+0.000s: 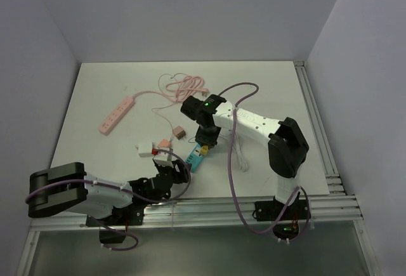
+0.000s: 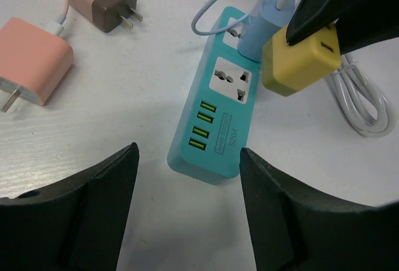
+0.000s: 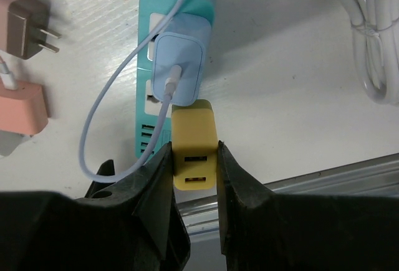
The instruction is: Insert the plug
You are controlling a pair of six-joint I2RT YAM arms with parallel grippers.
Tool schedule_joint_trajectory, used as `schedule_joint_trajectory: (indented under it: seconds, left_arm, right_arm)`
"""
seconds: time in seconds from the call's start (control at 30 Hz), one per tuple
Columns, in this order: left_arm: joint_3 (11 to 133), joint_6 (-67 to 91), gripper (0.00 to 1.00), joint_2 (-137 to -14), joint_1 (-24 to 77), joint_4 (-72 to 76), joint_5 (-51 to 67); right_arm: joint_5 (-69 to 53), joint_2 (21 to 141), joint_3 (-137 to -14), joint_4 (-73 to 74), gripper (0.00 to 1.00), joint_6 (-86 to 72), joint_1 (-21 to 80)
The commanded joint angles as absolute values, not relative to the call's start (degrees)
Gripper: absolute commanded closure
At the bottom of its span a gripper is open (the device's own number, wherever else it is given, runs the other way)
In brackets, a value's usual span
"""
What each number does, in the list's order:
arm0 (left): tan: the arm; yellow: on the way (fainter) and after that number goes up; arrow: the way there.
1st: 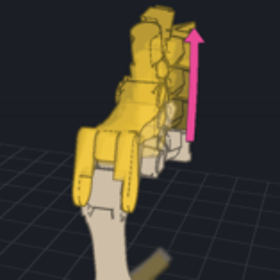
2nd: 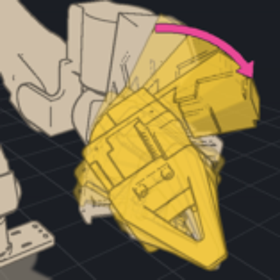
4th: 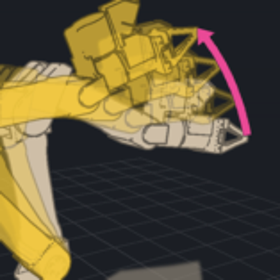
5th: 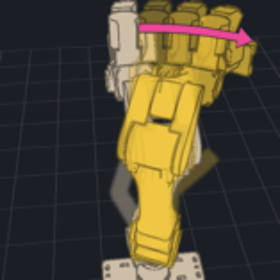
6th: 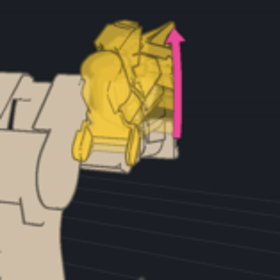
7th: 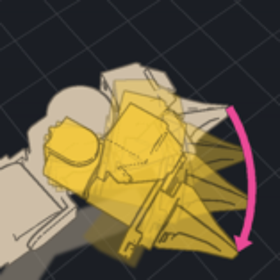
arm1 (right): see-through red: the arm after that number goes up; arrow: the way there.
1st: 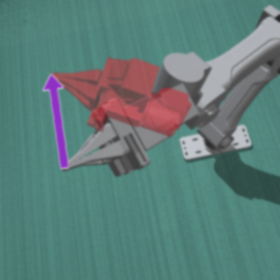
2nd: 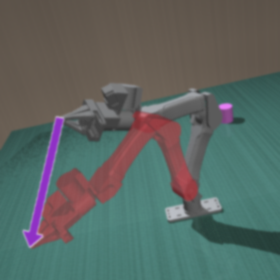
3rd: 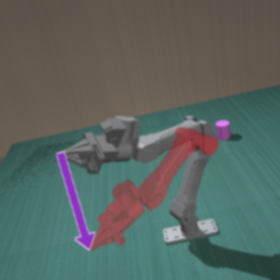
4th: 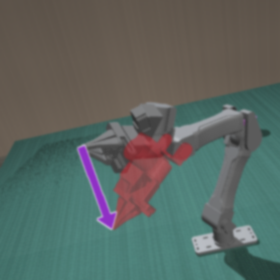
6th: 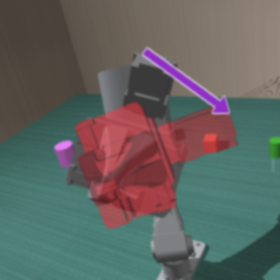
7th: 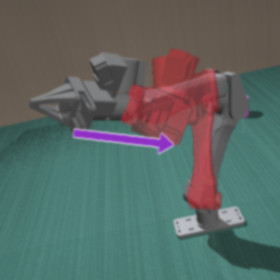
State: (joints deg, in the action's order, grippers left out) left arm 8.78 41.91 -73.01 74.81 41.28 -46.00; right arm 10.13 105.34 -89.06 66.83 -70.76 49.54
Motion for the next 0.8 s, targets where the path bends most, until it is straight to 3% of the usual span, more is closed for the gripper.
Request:
schedule_joint_trajectory:
  seconds: [0.0,0.77]
  left_arm:
    - [8.7,45.09,0.29,-70.84,74.44,38.68,-47.46]
    - [4.75,47.9,0.29,-52.21,74.36,27.87,-49.13]
  right_arm:
    - [12.57,106.43,-90.88,66.8,1.0,-72.86,50.27]
    - [15.47,112.77,-93.61,69.08,1.0,-75.06,52.38]
